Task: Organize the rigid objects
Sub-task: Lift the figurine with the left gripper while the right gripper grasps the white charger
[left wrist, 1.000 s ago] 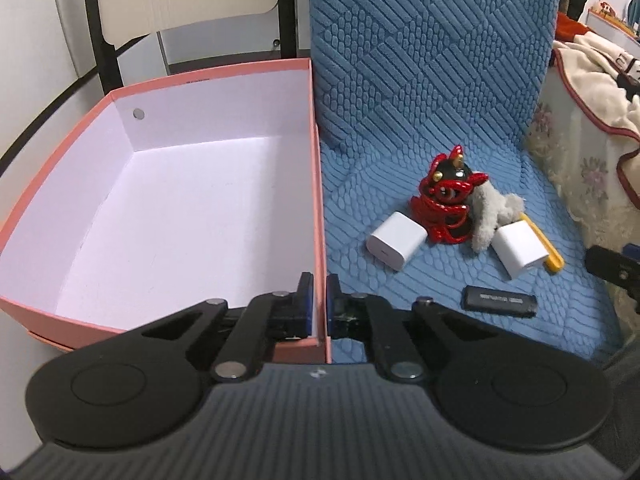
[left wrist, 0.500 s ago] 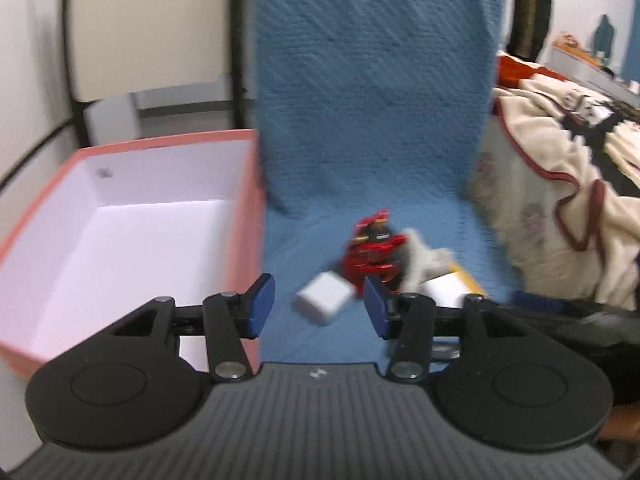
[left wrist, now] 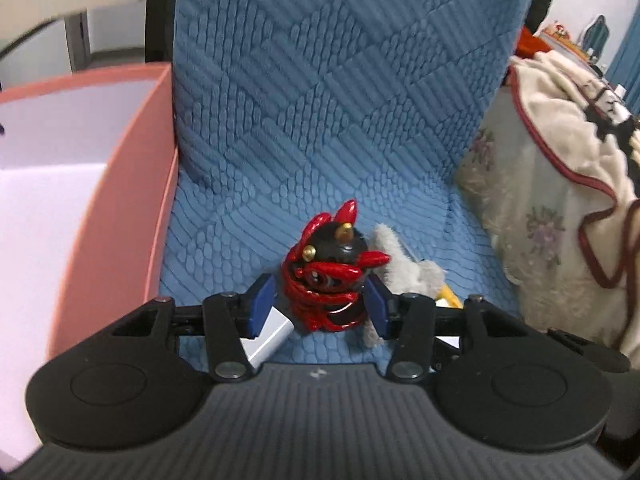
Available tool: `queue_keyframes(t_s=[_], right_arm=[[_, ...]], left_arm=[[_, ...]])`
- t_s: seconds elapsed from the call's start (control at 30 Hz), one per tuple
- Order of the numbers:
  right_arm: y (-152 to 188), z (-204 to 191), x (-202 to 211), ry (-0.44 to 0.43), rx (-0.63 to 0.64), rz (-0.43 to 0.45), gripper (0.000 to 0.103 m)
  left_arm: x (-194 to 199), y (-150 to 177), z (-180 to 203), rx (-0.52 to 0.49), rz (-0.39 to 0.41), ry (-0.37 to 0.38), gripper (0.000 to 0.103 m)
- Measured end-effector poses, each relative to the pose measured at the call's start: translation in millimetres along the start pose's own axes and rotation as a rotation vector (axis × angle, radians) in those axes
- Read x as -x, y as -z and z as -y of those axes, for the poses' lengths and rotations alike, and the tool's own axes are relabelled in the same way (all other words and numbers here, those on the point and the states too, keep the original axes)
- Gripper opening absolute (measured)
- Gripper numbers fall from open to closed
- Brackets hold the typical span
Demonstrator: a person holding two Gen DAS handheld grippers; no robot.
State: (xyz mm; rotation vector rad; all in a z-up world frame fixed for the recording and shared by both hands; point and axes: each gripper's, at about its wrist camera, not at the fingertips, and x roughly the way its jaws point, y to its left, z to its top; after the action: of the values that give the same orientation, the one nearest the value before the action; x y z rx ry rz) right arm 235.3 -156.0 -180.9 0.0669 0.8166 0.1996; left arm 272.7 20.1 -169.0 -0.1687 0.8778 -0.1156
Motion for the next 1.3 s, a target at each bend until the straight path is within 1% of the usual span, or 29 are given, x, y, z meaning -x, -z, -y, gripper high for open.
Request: queue_keyframes(t_s=[0.07, 0.1, 0.2, 0.3, 0.43, 0.5, 0.53, 0.57, 0.67, 0.77, 0.87, 1.0, 1.07, 1.17, 1.3], right_arm=[[-1.5, 0.6, -6.3, 0.015, 0.011, -0.013, 0.062], [-2.1, 1.1, -9.6, 0.01, 0.009, -0.025, 0.062], [-2.8, -0.4, -15.0, -0.013, 0.025, -0.037, 0.06], [-2.7, -6.6, -19.3, -0.006, 0.071, -0.036, 0.061], [-3.0, -15.0, -26.3, 0.007, 0.134, -0.039, 0.062], [-2.8, -18.2, -32.9, 0.019, 0.161, -0.061, 0.062], [-2.2, -18.3, -37.2, 0.022, 0.16, -0.081, 0.062], [-2.0, -16.4, -37.4, 0.016, 0.138, -0.077, 0.062], [-5.3, -10.9, -36.5, 0.016, 0.088, -0.081, 0.054], [-6.2, -6.0, -34.4, 0.004, 0.047, -0.088, 0.054], [-4.9, -6.3, -30.4, 0.012, 0.026, -0.084, 0.054], [-3.7, -5.1, -17.9, 0.013, -0.007, -0.048, 0.054], [-3.0, -1.1, -11.5, 0.007, -0.044, -0.034, 0.054], [-3.2, 3.6, 1.7, 0.008, -0.081, -0.011, 0.054], [-4.5, 9.6, 21.5, -0.004, -0.117, 0.011, 0.054]], left_arm=[[-8.0, -2.9, -1.7, -0.002, -0.004, 0.025, 0.057], [-12.3, -4.0, -0.7, -0.008, -0.003, 0.03, 0.06], [-26.2, -6.4, 3.7, -0.032, -0.013, 0.022, 0.062], [-35.0, -6.5, 6.3, -0.05, -0.02, 0.009, 0.063], [-45.9, -10.3, 0.6, -0.018, -0.024, 0.032, 0.064], [-52.4, -12.8, -1.8, -0.005, -0.031, 0.042, 0.065], [-54.4, -13.9, -1.7, -0.002, -0.032, 0.045, 0.065], [-56.9, -14.5, -2.5, 0.003, -0.033, 0.049, 0.065], [-64.4, -16.3, -4.5, 0.022, -0.048, 0.049, 0.065], [-65.6, -17.7, -2.6, 0.016, -0.042, 0.034, 0.065], [-61.3, -18.8, -2.7, 0.021, -0.033, 0.016, 0.065], [-47.0, -20.1, -5.5, 0.026, -0.014, 0.01, 0.065], [-36.7, -19.7, -5.6, 0.021, 0.0, -0.007, 0.065], [-19.5, -17.8, -7.6, 0.029, 0.005, -0.003, 0.065], [8.0, -11.8, -9.3, 0.022, 0.031, -0.018, 0.065]])
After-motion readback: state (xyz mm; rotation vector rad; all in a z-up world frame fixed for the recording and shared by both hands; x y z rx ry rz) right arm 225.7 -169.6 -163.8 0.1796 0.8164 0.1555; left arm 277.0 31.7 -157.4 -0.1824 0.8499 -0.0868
